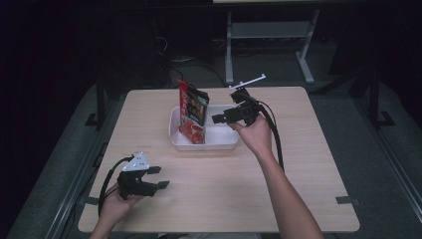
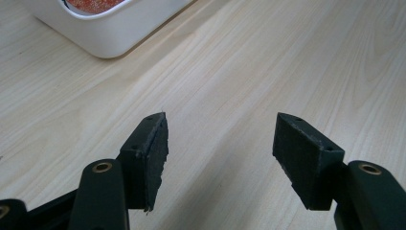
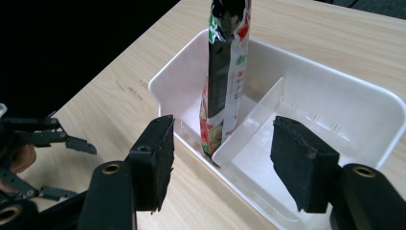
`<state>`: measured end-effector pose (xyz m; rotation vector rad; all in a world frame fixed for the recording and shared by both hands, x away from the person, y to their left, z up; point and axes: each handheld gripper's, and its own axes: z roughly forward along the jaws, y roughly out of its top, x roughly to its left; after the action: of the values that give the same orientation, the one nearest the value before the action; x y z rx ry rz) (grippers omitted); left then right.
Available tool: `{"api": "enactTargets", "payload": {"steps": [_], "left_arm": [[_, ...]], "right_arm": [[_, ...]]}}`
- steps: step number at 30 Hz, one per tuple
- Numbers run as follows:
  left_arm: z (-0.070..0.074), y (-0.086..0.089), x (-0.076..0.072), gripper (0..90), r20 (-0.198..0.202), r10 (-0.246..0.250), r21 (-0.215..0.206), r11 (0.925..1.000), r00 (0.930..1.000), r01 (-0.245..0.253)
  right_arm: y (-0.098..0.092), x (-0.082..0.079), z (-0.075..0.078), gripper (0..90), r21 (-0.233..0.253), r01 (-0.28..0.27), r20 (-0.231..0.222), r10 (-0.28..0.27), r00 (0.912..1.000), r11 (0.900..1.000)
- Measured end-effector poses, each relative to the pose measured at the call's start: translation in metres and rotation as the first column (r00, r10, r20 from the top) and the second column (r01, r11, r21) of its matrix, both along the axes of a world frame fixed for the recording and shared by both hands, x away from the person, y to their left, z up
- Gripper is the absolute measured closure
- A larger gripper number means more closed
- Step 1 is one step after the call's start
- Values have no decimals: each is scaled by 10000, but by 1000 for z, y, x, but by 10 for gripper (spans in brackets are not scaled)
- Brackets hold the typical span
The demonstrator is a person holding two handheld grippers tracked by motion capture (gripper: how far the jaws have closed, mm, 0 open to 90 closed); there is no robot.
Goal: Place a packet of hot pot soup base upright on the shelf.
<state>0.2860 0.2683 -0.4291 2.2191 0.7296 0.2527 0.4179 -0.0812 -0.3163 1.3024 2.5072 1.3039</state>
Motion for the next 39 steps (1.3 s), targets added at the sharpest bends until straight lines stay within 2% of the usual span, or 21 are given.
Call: {"api": "enactTargets", "payload": {"steps": [13,29,39], "left_arm": [[0,-2,0,362,4,-38,38,10000,10000,38],[-1,-5,0,348,-44,-71,251,9997,10000,73],[-1,-6,0,347,-60,-82,290,9995,9999,83]], "right_arm": [[-25,-24,2,387,62,-422,23,422,9991,9991],[-62,-51,-11,369,274,-564,68,562,9984,9980],[-88,-70,-22,368,367,-360,67,358,9993,9987]]}}
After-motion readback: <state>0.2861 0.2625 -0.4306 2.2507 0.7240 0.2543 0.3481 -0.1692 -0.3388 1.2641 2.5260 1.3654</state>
